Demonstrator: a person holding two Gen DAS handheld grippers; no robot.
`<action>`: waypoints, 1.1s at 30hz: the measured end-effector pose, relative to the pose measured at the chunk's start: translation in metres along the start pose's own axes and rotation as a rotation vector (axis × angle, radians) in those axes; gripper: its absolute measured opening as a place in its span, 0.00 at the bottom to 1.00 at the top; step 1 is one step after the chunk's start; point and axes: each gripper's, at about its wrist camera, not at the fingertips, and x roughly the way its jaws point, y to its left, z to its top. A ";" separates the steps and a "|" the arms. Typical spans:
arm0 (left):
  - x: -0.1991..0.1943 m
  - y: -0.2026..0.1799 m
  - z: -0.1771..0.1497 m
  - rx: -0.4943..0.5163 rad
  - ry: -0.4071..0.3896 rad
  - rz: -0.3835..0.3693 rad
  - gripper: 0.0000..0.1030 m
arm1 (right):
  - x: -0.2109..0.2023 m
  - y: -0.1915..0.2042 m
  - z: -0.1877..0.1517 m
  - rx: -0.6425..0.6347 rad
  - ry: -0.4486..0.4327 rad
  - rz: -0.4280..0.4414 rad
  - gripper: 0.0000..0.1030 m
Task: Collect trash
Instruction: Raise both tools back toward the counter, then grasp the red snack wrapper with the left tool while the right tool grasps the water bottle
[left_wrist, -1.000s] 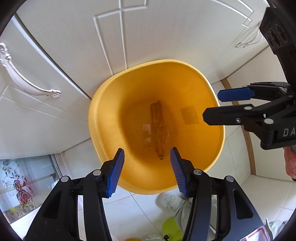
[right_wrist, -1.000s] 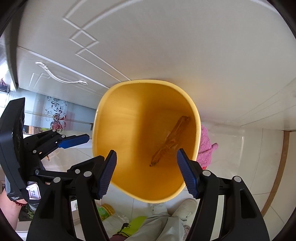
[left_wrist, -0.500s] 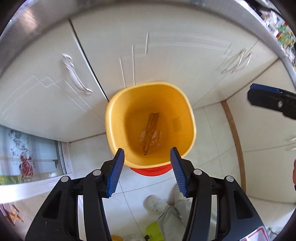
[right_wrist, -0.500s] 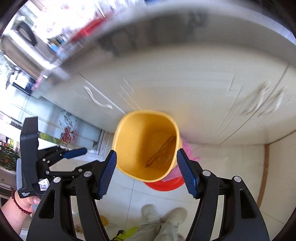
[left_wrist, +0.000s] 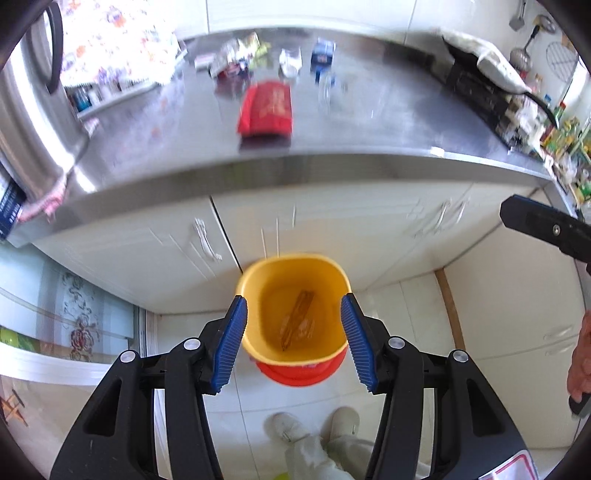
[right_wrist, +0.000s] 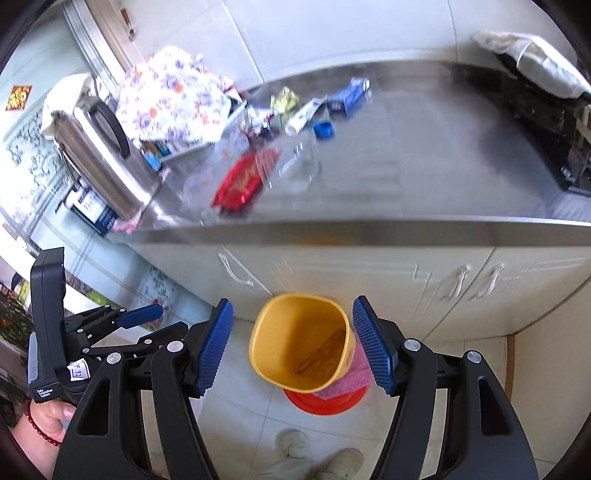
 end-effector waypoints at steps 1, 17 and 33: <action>-0.005 0.000 0.003 -0.001 -0.008 0.003 0.53 | -0.002 0.002 0.003 0.002 -0.008 -0.002 0.66; 0.011 0.039 0.086 0.015 -0.043 -0.028 0.58 | 0.029 0.017 0.076 0.058 -0.111 -0.096 0.80; 0.062 0.031 0.140 0.099 -0.015 -0.098 0.63 | 0.090 0.018 0.113 0.113 -0.077 -0.146 0.80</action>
